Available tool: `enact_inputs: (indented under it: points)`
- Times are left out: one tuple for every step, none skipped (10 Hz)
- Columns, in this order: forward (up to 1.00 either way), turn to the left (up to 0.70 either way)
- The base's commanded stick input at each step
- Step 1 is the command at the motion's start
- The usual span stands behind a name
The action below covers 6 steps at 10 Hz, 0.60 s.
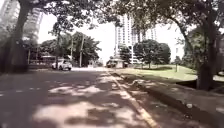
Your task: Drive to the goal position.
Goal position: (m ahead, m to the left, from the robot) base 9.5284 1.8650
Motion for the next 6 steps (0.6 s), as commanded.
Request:
enact_inputs:
  points:
    - [0.7, 0.0]
    - [0.7, 0.0]
    - [0.7, 0.0]
    - [0.7, 0.0]
    - [0.7, 0.0]
    - [0.7, 0.0]
